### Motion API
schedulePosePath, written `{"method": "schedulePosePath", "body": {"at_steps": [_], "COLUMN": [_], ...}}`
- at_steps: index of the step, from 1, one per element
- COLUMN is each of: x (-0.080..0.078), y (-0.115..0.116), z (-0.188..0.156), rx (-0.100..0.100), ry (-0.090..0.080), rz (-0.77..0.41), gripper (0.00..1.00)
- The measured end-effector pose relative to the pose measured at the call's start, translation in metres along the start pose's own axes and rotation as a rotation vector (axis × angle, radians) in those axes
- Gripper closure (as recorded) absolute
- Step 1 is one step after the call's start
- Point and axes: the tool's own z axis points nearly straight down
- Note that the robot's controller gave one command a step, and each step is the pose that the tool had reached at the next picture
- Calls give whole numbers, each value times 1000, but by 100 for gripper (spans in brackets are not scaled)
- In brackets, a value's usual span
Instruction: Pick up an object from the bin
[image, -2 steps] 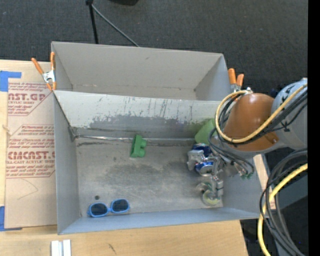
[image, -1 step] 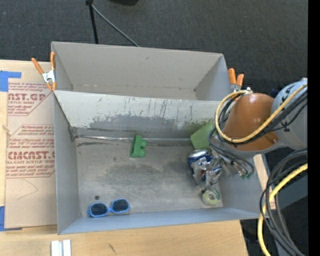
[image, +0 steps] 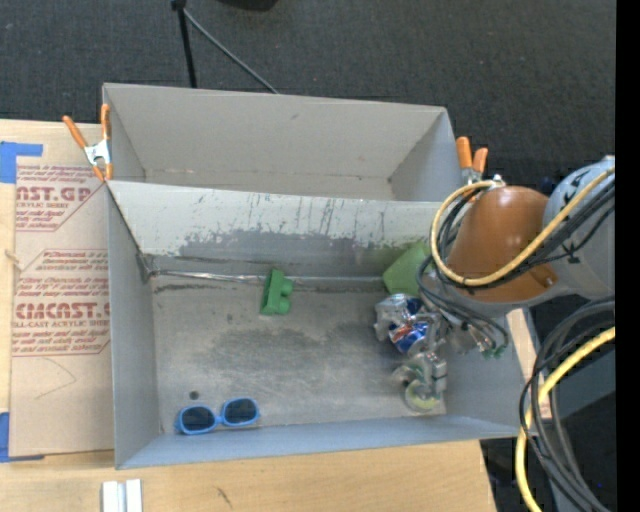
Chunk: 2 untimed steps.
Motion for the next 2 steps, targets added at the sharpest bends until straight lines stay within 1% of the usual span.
{"method": "schedulePosePath", "body": {"at_steps": [1, 2], "x": [-27, -30], "y": [-42, -60], "z": [19, 19], "rx": [0, 0], "ry": [-2, -2], "rz": [-139, -183], "gripper": [0, 0]}}
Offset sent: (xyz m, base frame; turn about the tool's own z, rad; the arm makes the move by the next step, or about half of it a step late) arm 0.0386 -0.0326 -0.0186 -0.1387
